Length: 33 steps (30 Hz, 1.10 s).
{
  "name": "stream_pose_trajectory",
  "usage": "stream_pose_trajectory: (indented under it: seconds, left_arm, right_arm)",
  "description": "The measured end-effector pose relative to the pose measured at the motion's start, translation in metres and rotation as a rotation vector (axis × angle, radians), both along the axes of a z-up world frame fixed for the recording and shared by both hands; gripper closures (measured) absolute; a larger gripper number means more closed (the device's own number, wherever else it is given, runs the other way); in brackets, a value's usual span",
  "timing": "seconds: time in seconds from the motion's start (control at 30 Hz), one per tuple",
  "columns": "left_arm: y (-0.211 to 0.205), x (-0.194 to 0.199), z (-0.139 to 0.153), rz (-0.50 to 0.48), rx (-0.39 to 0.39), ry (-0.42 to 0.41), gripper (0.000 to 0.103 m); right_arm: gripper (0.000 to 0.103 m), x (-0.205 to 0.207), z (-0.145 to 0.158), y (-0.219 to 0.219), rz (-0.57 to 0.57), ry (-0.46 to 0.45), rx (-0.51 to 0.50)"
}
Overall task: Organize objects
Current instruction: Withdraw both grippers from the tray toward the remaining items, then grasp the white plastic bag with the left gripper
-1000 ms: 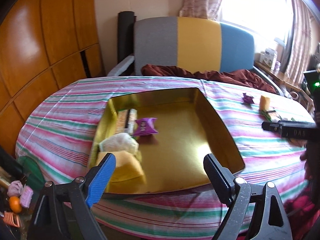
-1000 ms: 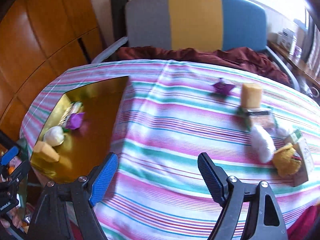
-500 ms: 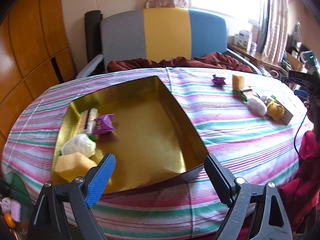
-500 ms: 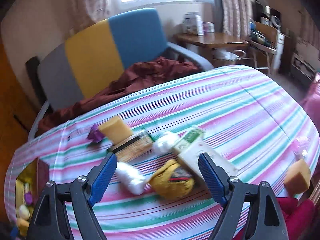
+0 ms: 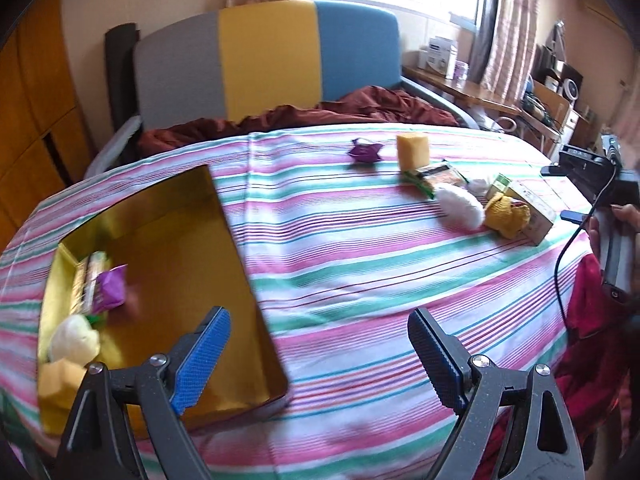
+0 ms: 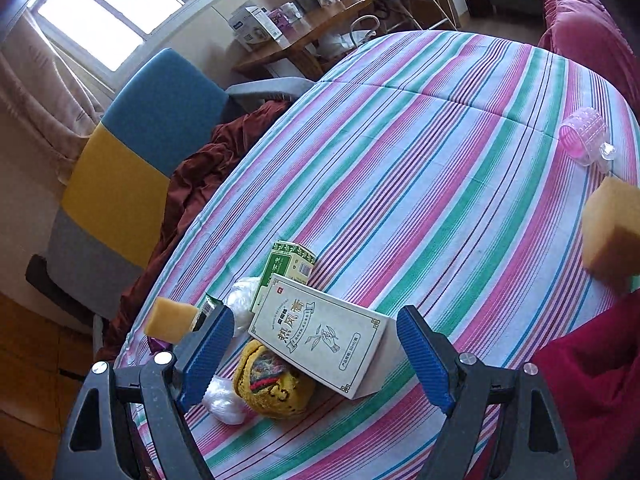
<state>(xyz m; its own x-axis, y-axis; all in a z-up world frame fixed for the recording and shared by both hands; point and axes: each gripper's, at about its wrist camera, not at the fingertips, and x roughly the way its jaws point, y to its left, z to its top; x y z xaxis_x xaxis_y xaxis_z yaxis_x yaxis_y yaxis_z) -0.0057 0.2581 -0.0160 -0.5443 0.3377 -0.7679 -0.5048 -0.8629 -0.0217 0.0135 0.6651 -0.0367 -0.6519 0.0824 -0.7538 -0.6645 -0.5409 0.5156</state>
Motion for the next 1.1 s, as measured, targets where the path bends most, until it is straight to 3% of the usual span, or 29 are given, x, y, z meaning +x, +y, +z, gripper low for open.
stream_pose_trajectory:
  seconds: [0.57,0.77,0.97,1.03,1.07,1.1]
  left_arm:
    - [0.135,-0.070,-0.022,-0.101,0.108,-0.192,0.014]
    - [0.178,-0.102,-0.046,-0.054,0.170,-0.335,0.014]
    - [0.214,-0.123,-0.066,0.008,0.177,-0.386,0.014]
    - [0.224,-0.128,-0.075,0.021,0.153,-0.387,0.018]
    - [0.227,-0.126,-0.075,0.017,0.141,-0.348,0.021]
    - [0.229,-0.124,-0.074,0.002,0.126,-0.317,0.038]
  right_arm:
    - [0.018,-0.005,-0.005,0.002,0.071,0.010,-0.044]
    - [0.018,-0.004,-0.002,0.002,0.080,0.029,-0.039]
    - [0.018,0.001,0.002,0.004,0.060,0.049,-0.021]
    - [0.018,-0.001,0.002,0.004,0.072,0.049,-0.030]
    - [0.018,-0.002,0.001,0.003,0.077,0.048,-0.033]
    - [0.018,-0.002,0.001,0.003,0.081,0.047,-0.036]
